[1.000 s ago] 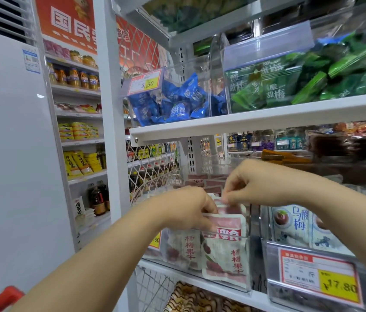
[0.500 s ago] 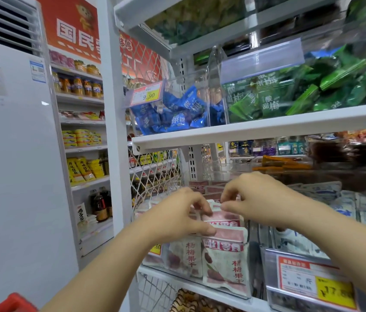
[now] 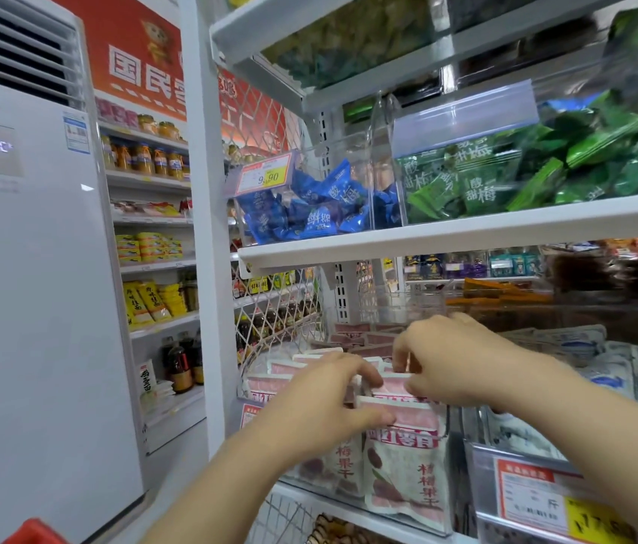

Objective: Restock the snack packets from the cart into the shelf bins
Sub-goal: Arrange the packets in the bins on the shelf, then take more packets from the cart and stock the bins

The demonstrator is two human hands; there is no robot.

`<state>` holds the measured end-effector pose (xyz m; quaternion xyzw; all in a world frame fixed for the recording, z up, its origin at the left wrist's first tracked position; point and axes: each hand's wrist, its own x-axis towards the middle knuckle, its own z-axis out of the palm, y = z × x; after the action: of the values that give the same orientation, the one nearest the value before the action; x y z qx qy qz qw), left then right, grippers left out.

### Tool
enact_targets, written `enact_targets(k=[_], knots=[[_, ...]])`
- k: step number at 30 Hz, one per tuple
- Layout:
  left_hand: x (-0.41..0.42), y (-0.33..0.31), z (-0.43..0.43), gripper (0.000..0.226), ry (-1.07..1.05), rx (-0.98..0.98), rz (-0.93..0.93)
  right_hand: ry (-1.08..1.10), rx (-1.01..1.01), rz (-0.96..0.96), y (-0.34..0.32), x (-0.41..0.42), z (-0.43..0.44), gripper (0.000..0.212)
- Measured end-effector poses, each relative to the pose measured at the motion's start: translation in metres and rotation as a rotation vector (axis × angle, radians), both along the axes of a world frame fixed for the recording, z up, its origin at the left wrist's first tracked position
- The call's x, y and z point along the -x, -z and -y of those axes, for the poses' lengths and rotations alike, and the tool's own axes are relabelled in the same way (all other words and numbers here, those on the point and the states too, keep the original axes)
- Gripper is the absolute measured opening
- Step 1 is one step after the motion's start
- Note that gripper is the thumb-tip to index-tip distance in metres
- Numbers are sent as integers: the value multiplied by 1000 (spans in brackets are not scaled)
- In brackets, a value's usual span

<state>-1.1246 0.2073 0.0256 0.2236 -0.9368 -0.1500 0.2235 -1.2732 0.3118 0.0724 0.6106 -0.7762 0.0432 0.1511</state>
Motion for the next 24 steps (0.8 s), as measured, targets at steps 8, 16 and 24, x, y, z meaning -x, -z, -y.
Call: enact_targets(k=[8,16,24], knots=[[-3,2,-1,56,-75,-28,-38,-73,-71,31,8,2,2,17],[-3,-4,-4,78,-42,94,104,-38,-91,-34,-2,-4,4,38],[-3,-3,-1,73,-57,83,173,-21,-48,-105,1,-7,7,34]])
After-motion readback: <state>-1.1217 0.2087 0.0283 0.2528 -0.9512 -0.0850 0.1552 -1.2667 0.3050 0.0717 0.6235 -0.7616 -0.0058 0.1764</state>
